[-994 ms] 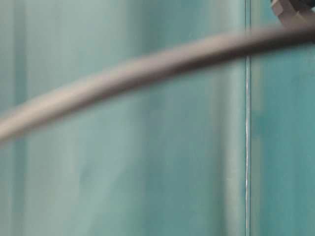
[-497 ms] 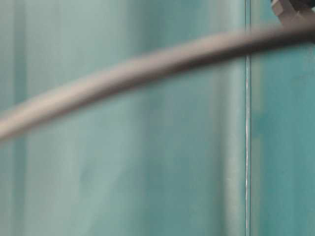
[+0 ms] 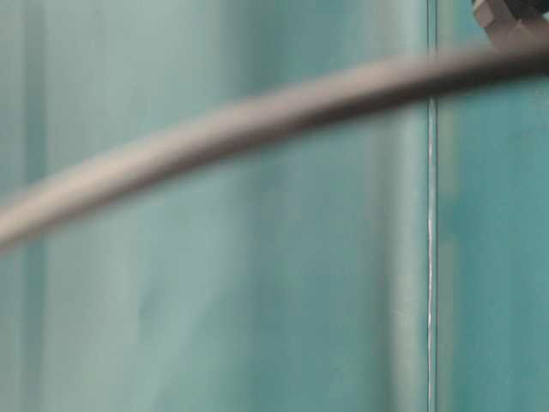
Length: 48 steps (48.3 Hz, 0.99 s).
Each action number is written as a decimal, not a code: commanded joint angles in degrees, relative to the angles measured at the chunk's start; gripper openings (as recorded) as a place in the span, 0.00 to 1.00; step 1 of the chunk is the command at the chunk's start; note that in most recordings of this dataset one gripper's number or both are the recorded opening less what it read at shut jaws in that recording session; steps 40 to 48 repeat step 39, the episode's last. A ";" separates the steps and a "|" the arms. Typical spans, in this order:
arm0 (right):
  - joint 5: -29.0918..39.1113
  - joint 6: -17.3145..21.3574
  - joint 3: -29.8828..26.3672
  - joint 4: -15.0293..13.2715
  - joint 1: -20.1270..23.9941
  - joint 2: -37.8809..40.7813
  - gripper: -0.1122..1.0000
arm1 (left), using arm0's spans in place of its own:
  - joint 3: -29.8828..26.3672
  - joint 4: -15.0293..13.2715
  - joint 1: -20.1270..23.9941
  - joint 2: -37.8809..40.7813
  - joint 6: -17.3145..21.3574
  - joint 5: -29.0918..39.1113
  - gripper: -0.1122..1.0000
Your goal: Insert the wire through the hole in the metal fitting marked with a red label.
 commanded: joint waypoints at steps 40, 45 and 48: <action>-0.44 -2.81 5.01 -0.09 -2.02 -11.43 0.95 | -0.09 0.70 3.78 -7.65 7.47 -0.35 0.84; -0.44 -2.81 5.01 -0.09 -2.02 -11.43 0.95 | -0.09 0.70 3.78 -7.65 7.47 -0.35 0.84; -0.44 -2.81 5.01 -0.09 -2.02 -11.43 0.95 | -0.09 0.70 3.78 -7.65 7.47 -0.35 0.84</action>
